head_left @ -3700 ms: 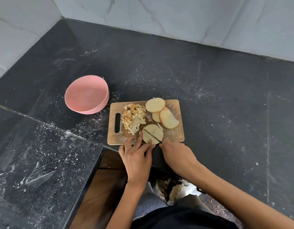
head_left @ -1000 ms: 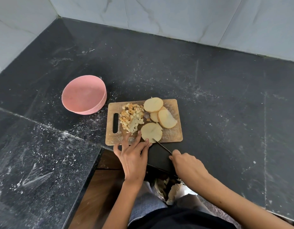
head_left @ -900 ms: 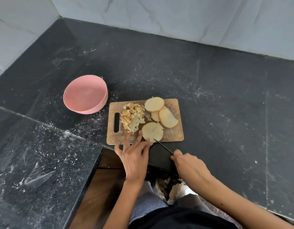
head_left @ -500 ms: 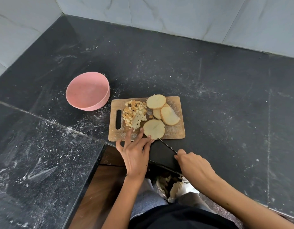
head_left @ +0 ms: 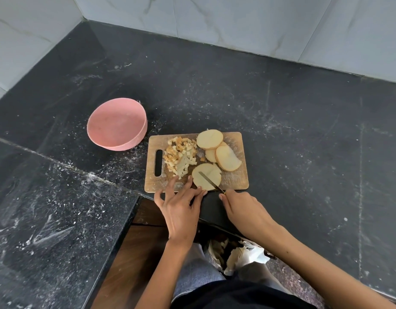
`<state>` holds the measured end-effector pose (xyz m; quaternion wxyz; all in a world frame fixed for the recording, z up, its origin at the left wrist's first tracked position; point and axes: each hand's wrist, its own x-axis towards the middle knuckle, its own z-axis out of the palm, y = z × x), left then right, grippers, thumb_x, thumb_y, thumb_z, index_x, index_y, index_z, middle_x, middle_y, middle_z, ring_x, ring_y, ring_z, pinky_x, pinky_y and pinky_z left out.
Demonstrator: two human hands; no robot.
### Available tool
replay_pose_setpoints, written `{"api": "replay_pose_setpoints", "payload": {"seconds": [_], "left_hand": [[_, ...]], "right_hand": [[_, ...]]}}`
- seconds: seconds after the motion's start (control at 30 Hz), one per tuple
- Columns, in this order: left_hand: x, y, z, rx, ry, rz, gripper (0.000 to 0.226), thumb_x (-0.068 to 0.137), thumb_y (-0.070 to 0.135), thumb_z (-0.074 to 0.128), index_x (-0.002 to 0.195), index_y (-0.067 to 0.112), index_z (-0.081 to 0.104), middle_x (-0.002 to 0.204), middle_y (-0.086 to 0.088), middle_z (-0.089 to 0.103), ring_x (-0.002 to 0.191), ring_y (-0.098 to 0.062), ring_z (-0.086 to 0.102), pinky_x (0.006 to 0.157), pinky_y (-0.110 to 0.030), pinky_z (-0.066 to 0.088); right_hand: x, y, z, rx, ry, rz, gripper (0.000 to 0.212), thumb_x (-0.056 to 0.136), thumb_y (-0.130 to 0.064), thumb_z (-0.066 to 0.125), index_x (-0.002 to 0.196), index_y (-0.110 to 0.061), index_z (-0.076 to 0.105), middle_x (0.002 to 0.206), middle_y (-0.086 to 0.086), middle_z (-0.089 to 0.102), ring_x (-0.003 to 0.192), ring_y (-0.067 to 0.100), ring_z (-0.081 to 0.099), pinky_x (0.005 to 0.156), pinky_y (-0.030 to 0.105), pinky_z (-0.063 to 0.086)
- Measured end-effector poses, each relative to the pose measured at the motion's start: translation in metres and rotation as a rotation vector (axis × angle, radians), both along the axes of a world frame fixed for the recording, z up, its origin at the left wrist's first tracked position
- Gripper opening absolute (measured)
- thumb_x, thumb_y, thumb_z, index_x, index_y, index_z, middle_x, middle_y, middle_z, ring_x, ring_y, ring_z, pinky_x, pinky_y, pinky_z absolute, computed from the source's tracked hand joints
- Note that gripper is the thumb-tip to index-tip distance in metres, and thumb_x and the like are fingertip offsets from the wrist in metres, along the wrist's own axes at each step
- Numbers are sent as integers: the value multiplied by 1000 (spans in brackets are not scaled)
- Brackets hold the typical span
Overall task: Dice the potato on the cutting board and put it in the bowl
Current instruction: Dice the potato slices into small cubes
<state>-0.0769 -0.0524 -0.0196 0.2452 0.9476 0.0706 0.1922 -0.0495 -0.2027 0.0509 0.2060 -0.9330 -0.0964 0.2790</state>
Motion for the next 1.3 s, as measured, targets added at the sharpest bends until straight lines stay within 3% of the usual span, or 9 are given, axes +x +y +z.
{"api": "replay_pose_setpoints", "payload": {"seconds": [0.33,0.6,0.77,0.83,0.93,1.1,1.2,1.3], "left_hand": [[-1,-2,-4,4,-15,-2,23,86,35,58,75,22,73,105,5,73,119,-21,54,101,-44,23],[-1,0,-2,14,-19,-4,22,85,33,57,75,20,72,105,5,73,115,-25,58,100,-38,19],[0,-2,-3,31,-23,15,13,82,29,68,74,20,72,105,5,74,114,-24,58,100,-44,23],[-1,-2,-3,37,-30,31,5,78,22,75,75,19,73,104,4,74,113,-26,60,99,-45,23],[-1,-4,-1,22,-12,46,12,72,15,84,75,19,73,101,4,74,112,-28,61,99,-42,22],[-1,-2,-1,15,-45,33,6,77,26,74,76,19,74,101,3,74,113,-28,61,101,-42,21],[-1,1,-4,16,-58,10,13,81,31,69,76,20,74,100,5,74,114,-25,60,103,-40,19],[-1,3,-6,20,-76,-10,20,84,35,63,75,20,74,96,7,75,113,-23,60,101,-41,22]], "right_hand": [[7,17,-12,-38,-55,35,34,104,-34,25,99,-9,47,98,15,62,89,36,60,65,36,39],[16,24,-12,-64,27,51,32,104,-31,27,100,-8,48,108,15,58,97,35,57,69,34,37],[-8,-3,-7,-136,90,78,26,104,-34,23,91,-14,32,77,3,43,94,36,59,68,35,38],[-16,-12,-6,-164,87,84,26,104,-35,22,91,-14,30,81,5,49,95,36,60,67,34,37],[-25,-21,-8,-203,51,104,26,105,-36,20,92,-15,29,95,10,59,95,35,61,65,34,36],[-30,-38,0,-161,52,125,29,104,-38,21,89,-16,32,68,-4,36,78,31,57,63,32,35],[-24,-37,9,-69,17,73,33,103,-40,23,83,-17,36,68,-3,40,67,25,47,63,34,37],[-12,-21,7,-14,-11,26,35,103,-40,24,84,-15,40,70,-1,44,74,29,55,66,36,42]]}}
